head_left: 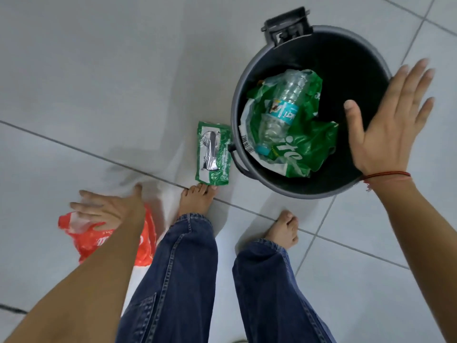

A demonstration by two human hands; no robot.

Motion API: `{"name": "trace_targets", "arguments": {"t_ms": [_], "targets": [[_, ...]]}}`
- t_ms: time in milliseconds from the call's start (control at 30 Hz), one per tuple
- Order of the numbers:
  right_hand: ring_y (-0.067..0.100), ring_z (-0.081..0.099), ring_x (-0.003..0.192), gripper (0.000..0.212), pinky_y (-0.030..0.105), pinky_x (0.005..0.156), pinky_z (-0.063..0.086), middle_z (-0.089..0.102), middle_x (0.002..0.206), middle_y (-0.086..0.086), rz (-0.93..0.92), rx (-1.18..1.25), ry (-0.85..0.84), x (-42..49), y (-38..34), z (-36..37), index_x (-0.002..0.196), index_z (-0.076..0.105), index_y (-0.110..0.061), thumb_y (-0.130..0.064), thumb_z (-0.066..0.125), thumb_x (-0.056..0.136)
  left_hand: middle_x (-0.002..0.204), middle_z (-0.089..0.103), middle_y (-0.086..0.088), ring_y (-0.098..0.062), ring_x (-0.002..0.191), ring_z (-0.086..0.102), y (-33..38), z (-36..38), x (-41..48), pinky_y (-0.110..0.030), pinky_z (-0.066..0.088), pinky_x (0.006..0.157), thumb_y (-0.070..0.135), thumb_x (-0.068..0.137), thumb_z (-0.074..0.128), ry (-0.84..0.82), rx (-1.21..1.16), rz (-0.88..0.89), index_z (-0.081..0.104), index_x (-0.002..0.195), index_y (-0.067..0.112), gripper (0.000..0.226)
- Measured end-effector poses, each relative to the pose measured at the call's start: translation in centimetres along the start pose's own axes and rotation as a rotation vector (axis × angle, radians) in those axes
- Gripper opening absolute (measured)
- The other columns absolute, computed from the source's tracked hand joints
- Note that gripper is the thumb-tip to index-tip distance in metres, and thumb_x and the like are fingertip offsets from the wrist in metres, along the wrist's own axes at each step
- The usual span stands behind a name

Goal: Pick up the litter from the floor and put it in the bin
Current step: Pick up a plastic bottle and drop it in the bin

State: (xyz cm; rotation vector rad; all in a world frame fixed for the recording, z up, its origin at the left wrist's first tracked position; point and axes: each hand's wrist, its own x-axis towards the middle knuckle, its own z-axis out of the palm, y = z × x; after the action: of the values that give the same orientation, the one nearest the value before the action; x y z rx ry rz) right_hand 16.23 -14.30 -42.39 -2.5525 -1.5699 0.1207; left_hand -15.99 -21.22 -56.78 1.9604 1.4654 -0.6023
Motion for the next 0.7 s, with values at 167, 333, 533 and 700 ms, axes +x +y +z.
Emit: {"name": "trace_targets", "arguments": {"t_ms": [167, 333, 533, 700], "targets": [[0.04, 0.003, 0.144, 0.08, 0.054, 0.116, 0.003, 0.006, 0.155, 0.027, 0.0, 0.021, 0.0, 0.0, -0.1, -0.2, 0.147, 0.011, 0.003, -0.055, 0.031, 0.096, 0.066, 0.068, -0.009, -0.026, 0.054, 0.065, -2.1, 1.3, 1.0, -0.032, 0.052, 0.053, 0.024, 0.079, 0.04, -0.099, 0.225, 0.105, 0.072, 0.084, 0.013, 0.034], [0.039, 0.003, 0.145, 0.079, 0.052, 0.116, 0.004, 0.006, 0.156, 0.026, -0.004, 0.064, 0.006, 0.0, 0.1, 0.0, 0.147, 0.01, 0.002, -0.055, 0.032, 0.096, 0.072, 0.071, -0.013, -0.03, 0.06, 0.068, -2.1, 2.0, 1.6, -0.039, 0.055, 0.057, 0.026, 0.076, 0.062, -0.058, 0.219, 0.101, 0.071, 0.086, 0.011, 0.02], [0.039, 0.003, 0.145, 0.08, 0.049, 0.116, 0.005, 0.007, 0.156, 0.026, 0.004, 0.087, 0.01, 0.0, 0.0, 0.1, 0.148, 0.011, 0.002, -0.055, 0.033, 0.096, 0.078, 0.07, -0.011, -0.031, 0.065, 0.067, -2.2, 2.3, 1.6, -0.038, 0.052, 0.061, 0.027, 0.073, 0.065, -0.025, 0.277, 0.075, 0.067, 0.093, 0.015, 0.023], [0.036, 0.003, 0.145, 0.078, 0.049, 0.116, 0.007, 0.007, 0.156, 0.024, 0.035, 0.082, -0.01, 0.0, 0.0, 0.0, 0.148, 0.01, 0.0, -0.053, 0.033, 0.096, 0.115, 0.063, -0.014, -0.031, 0.102, 0.062, -0.8, -0.3, 0.8, -0.043, 0.048, 0.088, 0.02, 0.091, 0.052, -0.09, 0.28, 0.051, 0.053, 0.125, 0.015, 0.035]]}}
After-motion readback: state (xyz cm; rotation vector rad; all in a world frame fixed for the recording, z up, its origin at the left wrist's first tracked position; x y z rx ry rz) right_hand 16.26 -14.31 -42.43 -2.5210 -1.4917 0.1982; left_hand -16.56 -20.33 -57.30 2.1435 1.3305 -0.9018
